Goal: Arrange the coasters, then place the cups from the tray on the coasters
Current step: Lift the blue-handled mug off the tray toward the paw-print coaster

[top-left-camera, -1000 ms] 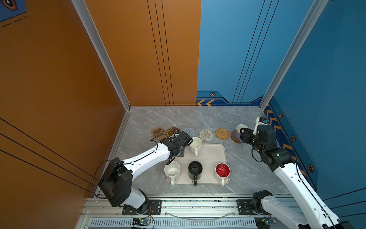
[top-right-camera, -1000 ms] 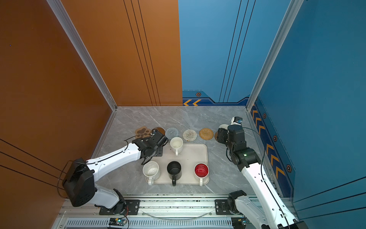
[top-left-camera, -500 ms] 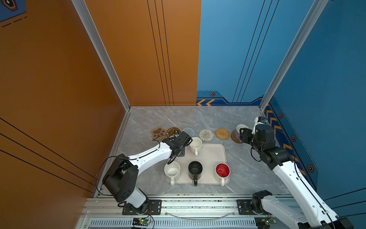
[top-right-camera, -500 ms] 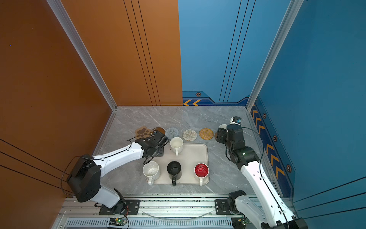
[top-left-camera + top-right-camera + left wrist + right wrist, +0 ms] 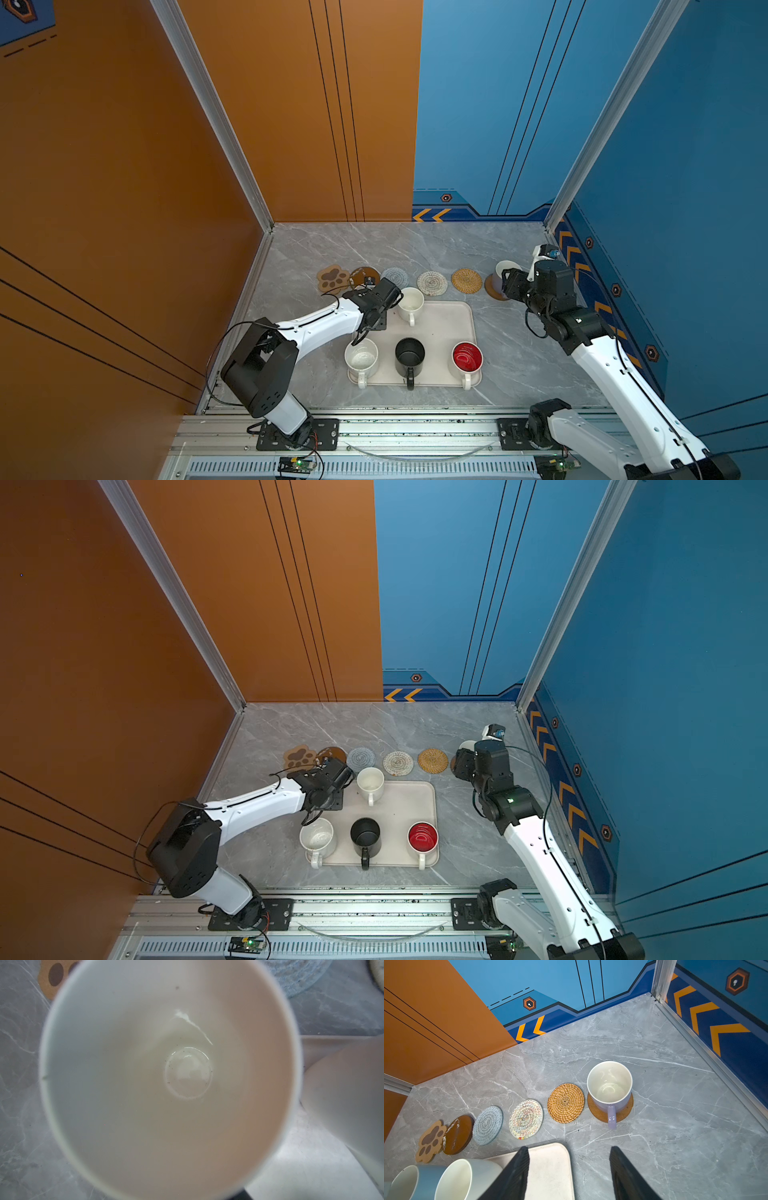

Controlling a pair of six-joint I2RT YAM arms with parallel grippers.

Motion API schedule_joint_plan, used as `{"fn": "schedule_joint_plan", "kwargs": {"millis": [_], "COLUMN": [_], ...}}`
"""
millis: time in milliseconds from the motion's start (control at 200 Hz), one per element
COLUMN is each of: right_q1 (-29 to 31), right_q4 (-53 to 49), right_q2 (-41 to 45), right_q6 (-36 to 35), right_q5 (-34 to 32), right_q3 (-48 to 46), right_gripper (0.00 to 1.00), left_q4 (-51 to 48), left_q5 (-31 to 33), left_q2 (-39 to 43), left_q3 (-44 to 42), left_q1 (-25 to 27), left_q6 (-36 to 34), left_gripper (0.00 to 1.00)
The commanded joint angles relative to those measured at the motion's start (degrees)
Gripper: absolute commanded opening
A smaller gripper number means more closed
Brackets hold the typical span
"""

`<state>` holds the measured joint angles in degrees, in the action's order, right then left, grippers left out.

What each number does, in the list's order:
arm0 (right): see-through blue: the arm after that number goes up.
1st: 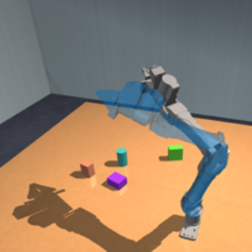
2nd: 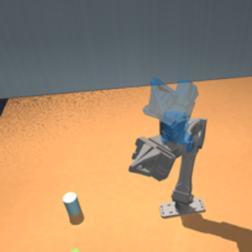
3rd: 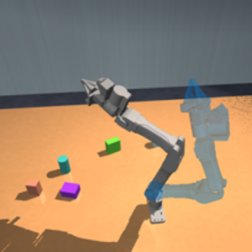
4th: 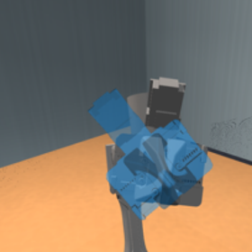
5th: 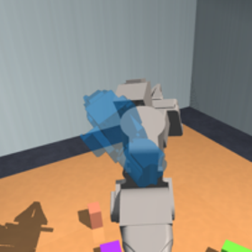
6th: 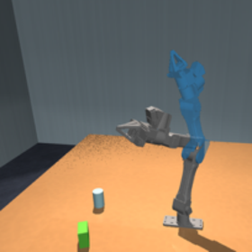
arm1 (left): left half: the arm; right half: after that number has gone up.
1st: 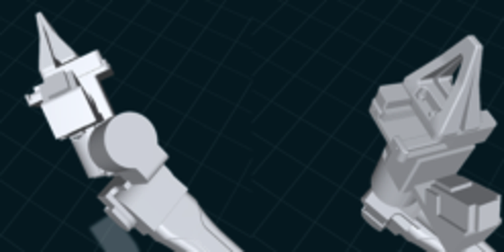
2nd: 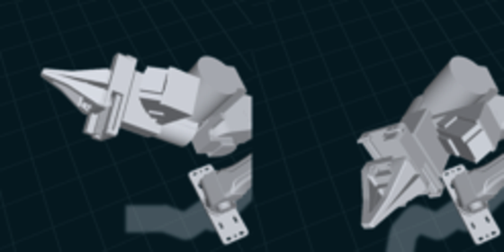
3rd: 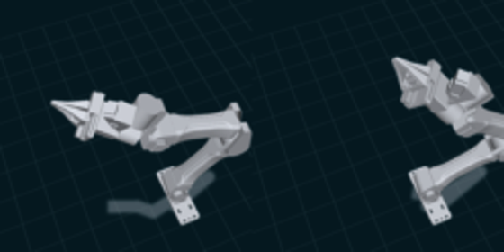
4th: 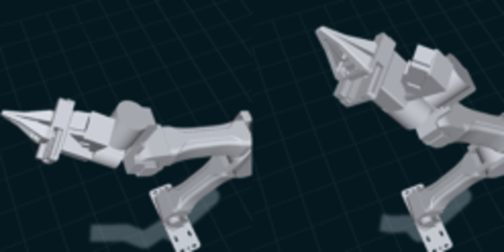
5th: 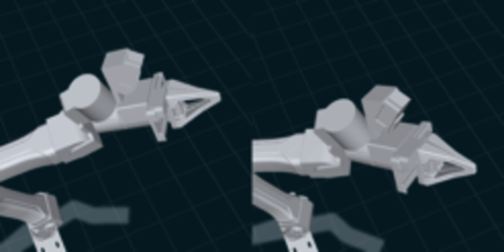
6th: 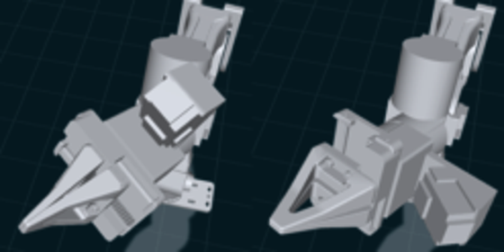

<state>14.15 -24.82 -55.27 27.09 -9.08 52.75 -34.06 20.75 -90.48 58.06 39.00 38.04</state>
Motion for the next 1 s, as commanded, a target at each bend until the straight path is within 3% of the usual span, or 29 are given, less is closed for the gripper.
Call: {"fn": "schedule_joint_plan", "kwargs": {"millis": [0,486,996], "right_q1": [-0.23,-0.22,-0.20], "right_q4": [1.24,1.37,1.25], "right_q2": [-0.58,-1.08,-1.16], "right_q6": [0.49,0.51,0.44], "right_q5": [0.71,1.09,1.05], "right_q3": [-0.41,-0.32,-0.25], "right_gripper": [0.60,0.59,0.59], "left_q4": [0.38,1.75,2.42], "left_q5": [-0.09,0.83,1.73], "left_q2": [2.51,1.80,1.32], "left_q3": [-0.68,-1.23,-1.86], "left_q1": [-0.34,-0.79,-1.30], "left_q6": [0.94,1.32,2.12], "left_gripper": [0.40,0.39,0.26]}}
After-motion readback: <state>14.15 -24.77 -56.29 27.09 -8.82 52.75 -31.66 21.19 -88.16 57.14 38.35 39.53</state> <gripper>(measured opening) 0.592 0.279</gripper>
